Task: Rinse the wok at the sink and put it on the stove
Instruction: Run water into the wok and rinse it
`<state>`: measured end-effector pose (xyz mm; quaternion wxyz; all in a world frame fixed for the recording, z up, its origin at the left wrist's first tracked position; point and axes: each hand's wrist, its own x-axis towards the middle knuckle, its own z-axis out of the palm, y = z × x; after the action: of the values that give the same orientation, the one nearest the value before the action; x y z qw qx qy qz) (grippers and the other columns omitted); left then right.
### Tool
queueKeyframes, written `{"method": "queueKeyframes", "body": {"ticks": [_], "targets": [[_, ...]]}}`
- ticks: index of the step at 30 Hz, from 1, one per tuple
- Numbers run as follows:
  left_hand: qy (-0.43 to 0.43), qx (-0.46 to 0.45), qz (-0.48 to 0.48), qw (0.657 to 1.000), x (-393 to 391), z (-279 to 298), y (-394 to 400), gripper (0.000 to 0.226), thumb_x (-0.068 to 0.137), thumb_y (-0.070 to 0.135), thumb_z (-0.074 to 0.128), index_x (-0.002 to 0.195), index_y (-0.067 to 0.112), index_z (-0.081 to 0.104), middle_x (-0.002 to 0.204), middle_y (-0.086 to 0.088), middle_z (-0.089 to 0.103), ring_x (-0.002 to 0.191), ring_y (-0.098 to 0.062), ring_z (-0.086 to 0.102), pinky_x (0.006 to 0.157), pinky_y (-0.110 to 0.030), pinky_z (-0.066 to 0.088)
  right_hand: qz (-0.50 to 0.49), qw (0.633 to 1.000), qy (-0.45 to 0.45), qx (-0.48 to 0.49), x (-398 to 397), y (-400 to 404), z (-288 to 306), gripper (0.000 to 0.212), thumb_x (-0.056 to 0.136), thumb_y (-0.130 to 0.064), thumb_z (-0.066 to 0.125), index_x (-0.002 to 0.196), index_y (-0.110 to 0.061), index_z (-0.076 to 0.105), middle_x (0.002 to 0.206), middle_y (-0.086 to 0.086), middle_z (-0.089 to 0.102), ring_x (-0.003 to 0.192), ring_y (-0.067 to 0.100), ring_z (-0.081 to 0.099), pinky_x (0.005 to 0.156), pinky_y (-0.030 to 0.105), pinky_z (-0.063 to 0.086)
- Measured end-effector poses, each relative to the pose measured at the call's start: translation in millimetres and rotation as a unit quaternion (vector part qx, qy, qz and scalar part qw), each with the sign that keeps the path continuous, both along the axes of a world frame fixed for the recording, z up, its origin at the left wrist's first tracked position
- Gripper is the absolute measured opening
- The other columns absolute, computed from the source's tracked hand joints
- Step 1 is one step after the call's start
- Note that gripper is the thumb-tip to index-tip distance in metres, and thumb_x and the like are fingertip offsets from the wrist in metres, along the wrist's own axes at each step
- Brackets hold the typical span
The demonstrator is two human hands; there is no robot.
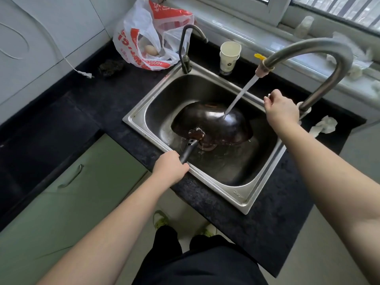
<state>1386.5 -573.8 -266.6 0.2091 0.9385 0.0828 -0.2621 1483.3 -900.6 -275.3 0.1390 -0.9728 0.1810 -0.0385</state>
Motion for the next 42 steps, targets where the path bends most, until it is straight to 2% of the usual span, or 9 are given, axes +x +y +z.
{"method": "queueKeyframes", "body": {"ticks": [7,11,14,20,28,33,39,42], "targets": [[-0.050,0.040,-0.032,0.997,5,16,-10,0.020,0.083,0.031,0.063,0.091,0.012,0.062,0.085,-0.005,0.064,0.077,-0.028,0.060,0.062,-0.031,0.043,0.004,1.000,0.006,-0.008,0,-1,1,0.032,0.102,-0.037,0.037,0.106,-0.008,0.050,0.096,0.021,0.064,0.090,0.039,0.059,0.067,0.037,0.033],[-0.083,0.066,-0.061,0.992,9,26,-16,0.016,0.083,0.025,0.062,0.081,0.010,0.057,0.080,-0.007,0.060,0.073,-0.030,0.055,0.062,-0.030,0.040,0.005,1.000,0.003,-0.003,1,-1,0,0.033,0.102,-0.038,0.037,0.105,-0.008,0.049,0.097,0.022,0.065,0.091,0.040,0.060,0.067,0.038,0.035],[-0.099,0.082,-0.081,0.988,11,32,-23,0.013,0.083,0.020,0.063,0.081,0.011,0.055,0.078,-0.007,0.056,0.071,-0.029,0.052,0.062,-0.031,0.040,0.003,1.000,0.006,-0.001,0,-1,0,0.032,0.102,-0.037,0.037,0.107,-0.008,0.049,0.096,0.021,0.064,0.088,0.038,0.059,0.066,0.037,0.034],[-0.089,0.071,-0.096,0.989,18,36,-16,0.018,0.077,0.022,0.068,0.090,0.010,0.067,0.078,-0.005,0.062,0.077,-0.027,0.062,0.060,-0.029,0.042,0.007,1.000,0.006,0.000,1,-2,0,0.033,0.102,-0.038,0.036,0.107,-0.008,0.050,0.096,0.021,0.065,0.090,0.039,0.060,0.066,0.036,0.034],[-0.072,0.041,-0.095,0.992,17,37,-3,0.014,0.077,0.024,0.068,0.085,0.013,0.071,0.065,-0.003,0.060,0.069,-0.025,0.061,0.051,-0.027,0.036,0.008,1.000,0.001,0.004,1,-3,-1,0.033,0.102,-0.037,0.036,0.109,-0.008,0.050,0.097,0.020,0.065,0.091,0.039,0.060,0.066,0.036,0.034],[-0.110,0.073,-0.125,0.983,18,36,-8,0.016,0.082,0.026,0.064,0.088,0.011,0.067,0.077,-0.007,0.064,0.074,-0.028,0.062,0.060,-0.030,0.048,0.013,1.000,-0.002,0.007,-1,-2,0,0.032,0.102,-0.037,0.036,0.108,-0.008,0.050,0.095,0.020,0.065,0.089,0.038,0.060,0.065,0.036,0.035],[-0.134,0.124,-0.162,0.970,16,34,-12,0.014,0.084,0.026,0.062,0.090,0.014,0.065,0.080,-0.005,0.061,0.075,-0.027,0.061,0.058,-0.029,0.041,0.014,1.000,0.002,0.004,-1,-3,1,0.032,0.102,-0.036,0.036,0.108,-0.008,0.049,0.094,0.019,0.064,0.077,0.031,0.049,0.064,0.036,0.033],[-0.140,0.139,-0.181,0.964,10,33,-13,0.014,0.088,0.027,0.059,0.092,0.013,0.063,0.080,-0.004,0.059,0.080,-0.028,0.063,0.060,-0.031,0.043,0.013,1.000,0.001,0.001,0,-2,0,0.031,0.102,-0.036,0.036,0.108,-0.008,0.048,0.095,0.020,0.064,0.086,0.037,0.057,0.064,0.037,0.034]]}}
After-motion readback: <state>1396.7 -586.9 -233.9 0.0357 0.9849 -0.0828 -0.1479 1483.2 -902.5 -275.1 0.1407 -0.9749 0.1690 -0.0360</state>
